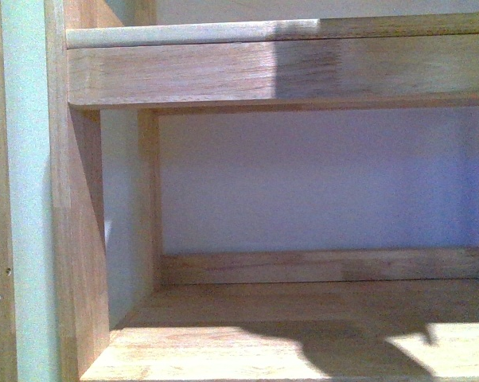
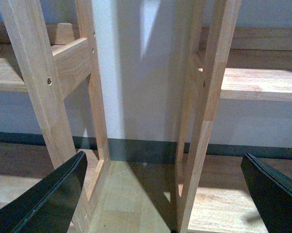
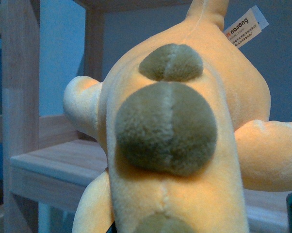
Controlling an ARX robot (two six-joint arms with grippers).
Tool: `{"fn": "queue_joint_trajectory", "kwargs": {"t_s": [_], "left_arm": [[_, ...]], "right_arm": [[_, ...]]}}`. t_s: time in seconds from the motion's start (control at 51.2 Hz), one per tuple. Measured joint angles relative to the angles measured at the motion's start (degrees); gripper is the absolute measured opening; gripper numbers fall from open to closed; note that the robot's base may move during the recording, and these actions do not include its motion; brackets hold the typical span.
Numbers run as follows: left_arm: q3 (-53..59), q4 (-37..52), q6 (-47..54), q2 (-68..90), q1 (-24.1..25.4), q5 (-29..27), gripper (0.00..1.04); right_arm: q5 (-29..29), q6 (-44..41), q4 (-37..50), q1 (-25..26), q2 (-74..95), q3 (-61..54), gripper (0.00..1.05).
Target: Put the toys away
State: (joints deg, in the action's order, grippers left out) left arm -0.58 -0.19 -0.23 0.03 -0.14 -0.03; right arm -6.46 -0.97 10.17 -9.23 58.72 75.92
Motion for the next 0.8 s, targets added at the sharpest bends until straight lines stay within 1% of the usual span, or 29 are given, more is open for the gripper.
{"fn": "queue_joint_trajectory", "kwargs": {"t_s": [0.117, 0.195, 0.351, 0.547, 0.8], "left_arm": [[0.0, 0.0, 0.0, 0.0, 0.0, 0.0, 0.99], [0.0, 0.0, 0.0, 0.0, 0.0, 0.0, 0.99], [0.0, 0.0, 0.0, 0.0, 0.0, 0.0, 0.99], [0.0, 0.0, 0.0, 0.0, 0.0, 0.0, 0.99], [0.0, 0.0, 0.0, 0.0, 0.0, 0.0, 0.99]], "right_arm": [[1.2, 0.0, -0.7, 0.1, 5.7, 5.8, 0.07], [2.1, 0.1, -3.3, 0.4, 11.8, 12.5, 0.07], [2.9, 2.4, -7.7, 0.6, 19.8, 21.7, 0.07], [3.0, 9.2, -12.1, -0.4, 30.4, 33.0, 0.07], [1.0, 16.1, -13.0, -3.7, 38.3, 40.1, 0.07]]}}
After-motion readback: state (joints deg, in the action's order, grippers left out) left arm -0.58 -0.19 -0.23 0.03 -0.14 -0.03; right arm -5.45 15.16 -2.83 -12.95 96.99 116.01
